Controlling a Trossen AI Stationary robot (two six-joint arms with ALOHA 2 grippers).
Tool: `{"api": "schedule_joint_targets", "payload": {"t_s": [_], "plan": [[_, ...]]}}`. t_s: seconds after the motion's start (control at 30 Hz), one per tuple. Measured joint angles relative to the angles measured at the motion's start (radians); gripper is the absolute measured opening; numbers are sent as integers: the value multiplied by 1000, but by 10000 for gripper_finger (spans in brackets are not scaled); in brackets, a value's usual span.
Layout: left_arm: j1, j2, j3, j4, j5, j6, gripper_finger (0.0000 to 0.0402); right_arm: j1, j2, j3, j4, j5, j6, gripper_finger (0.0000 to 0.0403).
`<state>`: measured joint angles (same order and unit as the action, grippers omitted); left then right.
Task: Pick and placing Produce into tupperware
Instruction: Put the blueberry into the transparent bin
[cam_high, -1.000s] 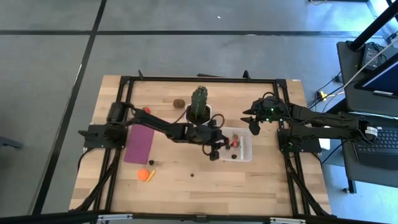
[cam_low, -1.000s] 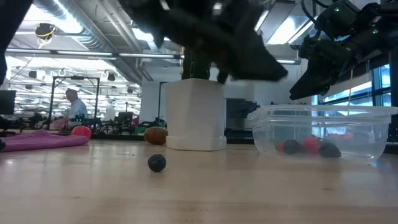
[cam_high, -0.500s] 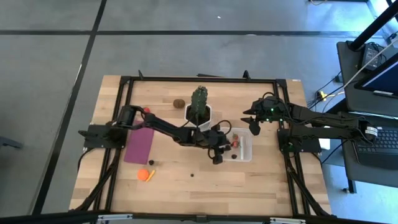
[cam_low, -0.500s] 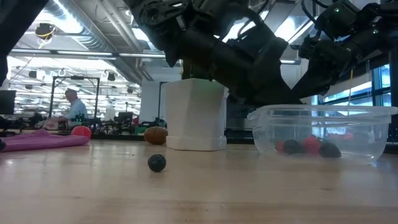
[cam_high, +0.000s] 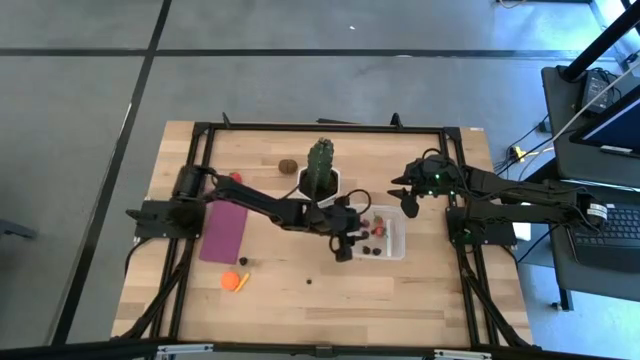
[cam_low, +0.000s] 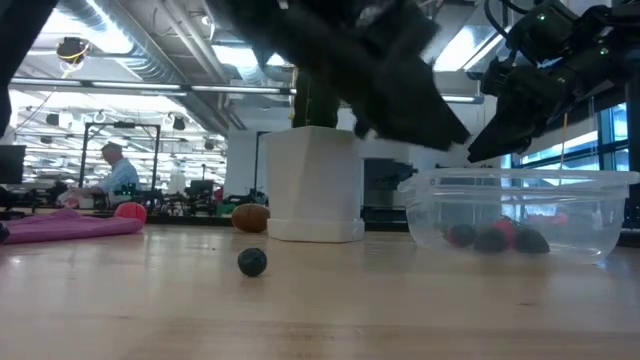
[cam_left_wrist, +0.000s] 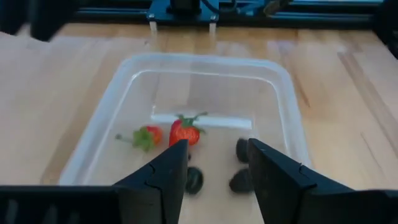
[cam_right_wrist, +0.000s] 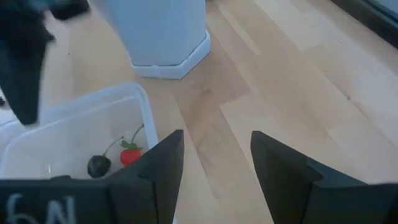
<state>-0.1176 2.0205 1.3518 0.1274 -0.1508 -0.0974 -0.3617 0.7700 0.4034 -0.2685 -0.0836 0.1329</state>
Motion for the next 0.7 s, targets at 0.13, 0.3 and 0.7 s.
{"api": "schedule_joint_targets", "payload": {"t_s": [0.13,0.3,0.7], "plan": [[-24,-89,0,-181,-74,1,159,0,-2,5,1,-117,20,188],[-77,-197,1,-418,-110,-12,159,0,-3,10,5,-187,20,188],[-260,-227,-2,-591,-77,-24,160,-2,-2,10,15,-163,17,188]]}}
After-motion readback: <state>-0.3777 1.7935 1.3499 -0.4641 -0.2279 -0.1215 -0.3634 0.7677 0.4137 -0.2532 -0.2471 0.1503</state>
